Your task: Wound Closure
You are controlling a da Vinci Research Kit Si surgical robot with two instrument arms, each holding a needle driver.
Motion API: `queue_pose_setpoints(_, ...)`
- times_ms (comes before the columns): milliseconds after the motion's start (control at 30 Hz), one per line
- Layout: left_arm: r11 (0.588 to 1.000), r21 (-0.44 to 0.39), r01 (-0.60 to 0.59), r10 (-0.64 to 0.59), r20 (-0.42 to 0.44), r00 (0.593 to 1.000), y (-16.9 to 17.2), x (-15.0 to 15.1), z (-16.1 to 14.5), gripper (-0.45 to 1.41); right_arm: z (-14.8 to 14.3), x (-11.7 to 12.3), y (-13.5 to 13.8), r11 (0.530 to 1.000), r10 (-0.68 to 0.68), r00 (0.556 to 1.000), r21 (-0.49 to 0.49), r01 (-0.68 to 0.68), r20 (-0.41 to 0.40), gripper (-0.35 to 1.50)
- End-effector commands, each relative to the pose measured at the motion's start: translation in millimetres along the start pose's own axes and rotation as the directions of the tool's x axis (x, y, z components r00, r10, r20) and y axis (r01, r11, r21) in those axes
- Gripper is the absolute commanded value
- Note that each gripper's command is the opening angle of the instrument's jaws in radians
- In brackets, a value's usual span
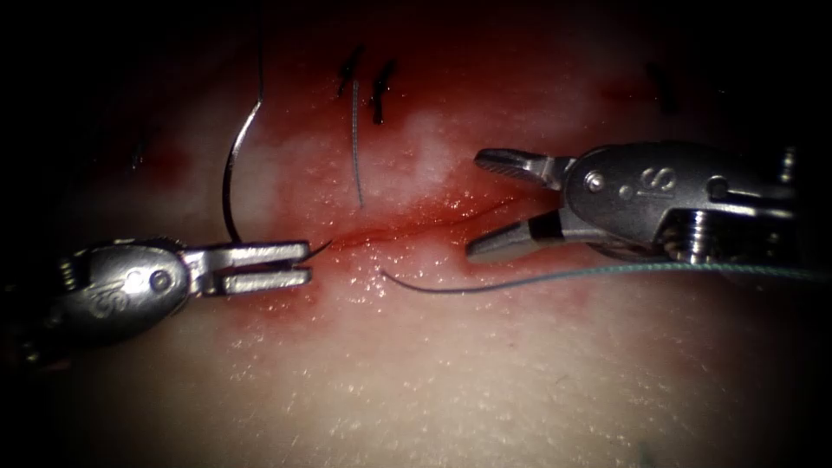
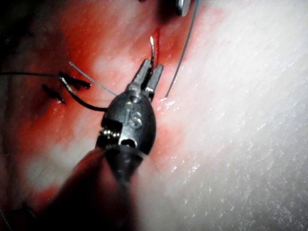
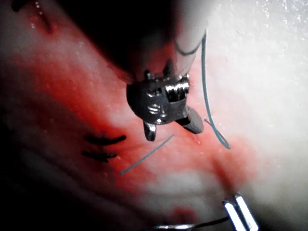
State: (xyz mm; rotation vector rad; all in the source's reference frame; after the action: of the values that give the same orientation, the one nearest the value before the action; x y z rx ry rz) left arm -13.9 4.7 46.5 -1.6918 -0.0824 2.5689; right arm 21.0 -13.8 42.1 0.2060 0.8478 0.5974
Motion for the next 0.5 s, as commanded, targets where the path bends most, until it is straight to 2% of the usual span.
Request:
queue_pose_setpoints(33,1.000,-0.001,-0.001,0.001,-0.001,1.000,-0.1,-0.4,0.7,-0.45,1.3,-0.3,-0.1,1.000,0.004,1.000,0.000,-0.004,-0.004,1.20)
queue_pose_setpoints(500,1.000,0.000,-0.001,0.001,-0.001,1.000,0.0,-0.4,0.7,-0.45,1.7,0.4,-0.1,1.000,0.020,0.999,0.001,-0.020,-0.035,1.13)
